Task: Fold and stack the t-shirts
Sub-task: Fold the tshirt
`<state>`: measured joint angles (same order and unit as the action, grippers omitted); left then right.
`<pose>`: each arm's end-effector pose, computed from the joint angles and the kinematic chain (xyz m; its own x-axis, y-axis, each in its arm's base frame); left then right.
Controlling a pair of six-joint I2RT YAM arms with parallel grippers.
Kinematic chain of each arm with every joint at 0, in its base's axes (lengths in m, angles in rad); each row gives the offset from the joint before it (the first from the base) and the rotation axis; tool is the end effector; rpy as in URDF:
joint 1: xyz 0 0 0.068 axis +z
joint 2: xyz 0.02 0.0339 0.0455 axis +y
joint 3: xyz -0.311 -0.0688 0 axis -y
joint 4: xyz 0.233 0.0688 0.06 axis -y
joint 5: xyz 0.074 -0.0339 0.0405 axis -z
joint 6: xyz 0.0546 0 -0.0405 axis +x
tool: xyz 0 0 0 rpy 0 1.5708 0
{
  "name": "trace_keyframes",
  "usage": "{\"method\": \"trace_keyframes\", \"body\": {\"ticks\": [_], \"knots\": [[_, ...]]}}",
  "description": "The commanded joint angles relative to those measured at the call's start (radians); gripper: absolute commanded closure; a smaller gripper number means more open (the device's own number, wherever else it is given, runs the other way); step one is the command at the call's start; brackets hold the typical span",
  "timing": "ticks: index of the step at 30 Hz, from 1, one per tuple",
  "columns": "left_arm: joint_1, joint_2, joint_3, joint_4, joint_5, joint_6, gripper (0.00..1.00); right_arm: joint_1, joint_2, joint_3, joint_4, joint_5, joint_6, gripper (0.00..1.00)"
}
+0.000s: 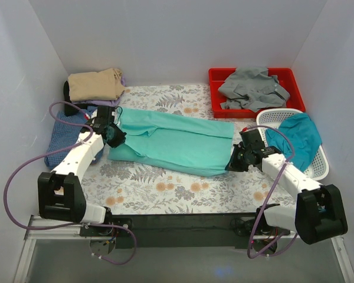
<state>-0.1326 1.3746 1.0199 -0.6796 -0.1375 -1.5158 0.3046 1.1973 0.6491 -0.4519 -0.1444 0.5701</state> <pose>0.2628 -0.0275 0.2838 -0.1083 -0.9834 -0.1457 -0.8473 0.1679 -0.5039 0.1940 0.0692 0.2251 -0.8760 0.2845 -0.3894 0.1210 0.9113 0.3935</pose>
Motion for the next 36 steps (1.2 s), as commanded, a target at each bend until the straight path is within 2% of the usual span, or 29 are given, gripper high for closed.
{"method": "trace_keyframes", "body": {"ticks": [1,13,26,36], "knots": [[0.005,0.043,0.052,0.075,0.076,0.075,1.0,-0.01,0.033,0.063,0.044,0.011,-0.033,0.99],[0.005,0.17,0.131,0.153,0.176,0.157,1.0,-0.032,0.123,0.093,0.079,0.0,-0.059,0.99],[0.004,0.31,0.212,0.216,0.257,0.235,1.0,-0.042,0.143,0.095,0.091,0.037,-0.067,0.99],[0.005,0.366,0.209,0.224,0.207,0.264,1.0,-0.048,0.111,0.122,0.114,0.066,-0.095,0.99]]}}
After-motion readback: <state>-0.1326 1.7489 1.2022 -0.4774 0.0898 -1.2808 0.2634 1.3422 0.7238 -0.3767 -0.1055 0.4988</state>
